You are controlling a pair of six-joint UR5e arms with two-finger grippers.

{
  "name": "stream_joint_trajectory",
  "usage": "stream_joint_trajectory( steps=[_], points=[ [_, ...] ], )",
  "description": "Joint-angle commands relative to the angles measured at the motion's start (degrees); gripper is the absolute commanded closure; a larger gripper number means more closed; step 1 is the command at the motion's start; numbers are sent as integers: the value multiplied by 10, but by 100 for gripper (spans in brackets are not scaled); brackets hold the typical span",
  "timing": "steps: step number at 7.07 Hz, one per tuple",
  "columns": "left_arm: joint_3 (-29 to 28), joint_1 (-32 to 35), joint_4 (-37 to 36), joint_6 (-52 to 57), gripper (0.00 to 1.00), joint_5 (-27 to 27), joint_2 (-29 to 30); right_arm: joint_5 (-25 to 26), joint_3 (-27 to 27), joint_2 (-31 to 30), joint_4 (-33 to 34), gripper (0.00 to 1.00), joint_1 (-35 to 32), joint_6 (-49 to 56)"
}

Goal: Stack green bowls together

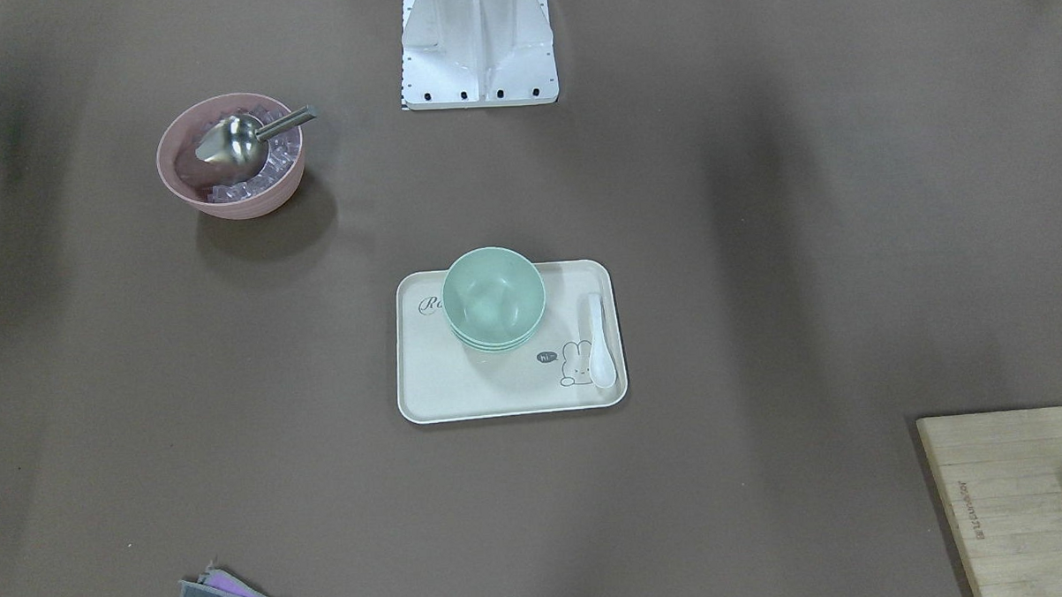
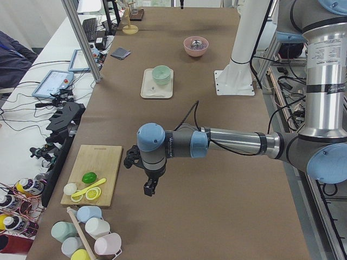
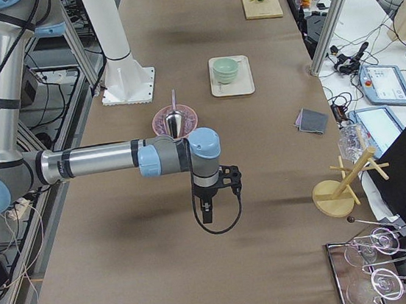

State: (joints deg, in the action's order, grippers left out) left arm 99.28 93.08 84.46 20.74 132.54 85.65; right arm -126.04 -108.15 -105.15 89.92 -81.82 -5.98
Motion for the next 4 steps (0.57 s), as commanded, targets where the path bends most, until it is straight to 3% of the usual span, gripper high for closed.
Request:
stream_joint_trajectory(
  steps=[1,4],
  points=[
    [0,0,0,0,1,0,0,-1,0,0,0,0,0,0],
    [1,0,-1,-1,1,-1,0,-5,-1,0,-1,0,0,1]
  ],
)
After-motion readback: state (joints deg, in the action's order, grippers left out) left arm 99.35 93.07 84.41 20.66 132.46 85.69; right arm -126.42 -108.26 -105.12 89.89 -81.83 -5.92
